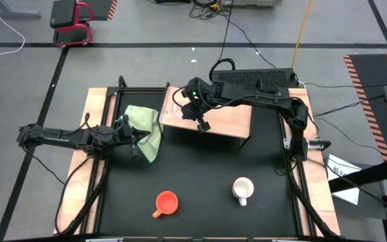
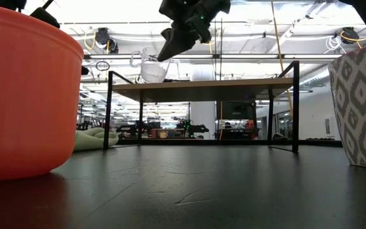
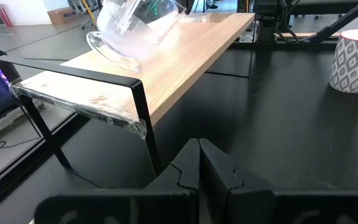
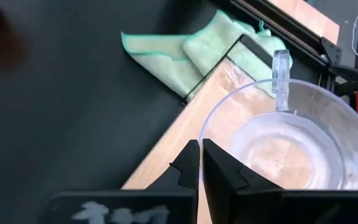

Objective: Stack small to large cups/mugs on shelf
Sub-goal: Put the transparent mug on the shelf

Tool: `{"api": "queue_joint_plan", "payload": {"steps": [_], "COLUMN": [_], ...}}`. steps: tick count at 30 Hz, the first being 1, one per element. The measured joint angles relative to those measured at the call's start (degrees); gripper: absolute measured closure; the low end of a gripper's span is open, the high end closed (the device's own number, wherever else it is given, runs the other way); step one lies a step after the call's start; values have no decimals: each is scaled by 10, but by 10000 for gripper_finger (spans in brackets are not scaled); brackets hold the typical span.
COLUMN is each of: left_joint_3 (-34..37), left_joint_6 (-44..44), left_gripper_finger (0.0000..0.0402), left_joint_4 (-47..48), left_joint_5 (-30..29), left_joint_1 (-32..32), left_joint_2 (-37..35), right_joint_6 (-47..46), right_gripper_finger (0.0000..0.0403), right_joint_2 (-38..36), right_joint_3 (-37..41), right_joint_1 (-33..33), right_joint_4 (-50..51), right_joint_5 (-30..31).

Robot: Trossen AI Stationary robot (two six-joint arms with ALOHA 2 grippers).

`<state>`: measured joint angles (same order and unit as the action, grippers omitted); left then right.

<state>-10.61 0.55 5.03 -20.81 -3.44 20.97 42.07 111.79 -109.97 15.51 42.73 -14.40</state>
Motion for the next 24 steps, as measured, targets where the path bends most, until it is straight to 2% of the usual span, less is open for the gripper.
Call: {"api": "queue_joint_plan", "payload": {"steps": [5, 10, 17, 24], "left_joint_3": [0, 0, 0, 0], "left_joint_6": [0, 1, 7, 10], "left_gripper_finger": [399, 387, 399, 387], "left_joint_4": [0, 0, -7, -7], "left_joint_5": [0, 0, 0, -1], "left_joint_1": [0, 0, 0, 0], "left_joint_2": [0, 0, 0, 0], "right_joint_6": [16, 23, 37, 42], "right_gripper_finger": [402, 403, 403, 403], "right_joint_2": [-8, -28, -48, -47], "right_joint_3": [-1, -3, -35, -41], "right_joint_1": [2, 3, 2, 4], "right_joint_4": [14, 46, 94, 121], "right_joint_5": [12, 14, 10, 7]}}
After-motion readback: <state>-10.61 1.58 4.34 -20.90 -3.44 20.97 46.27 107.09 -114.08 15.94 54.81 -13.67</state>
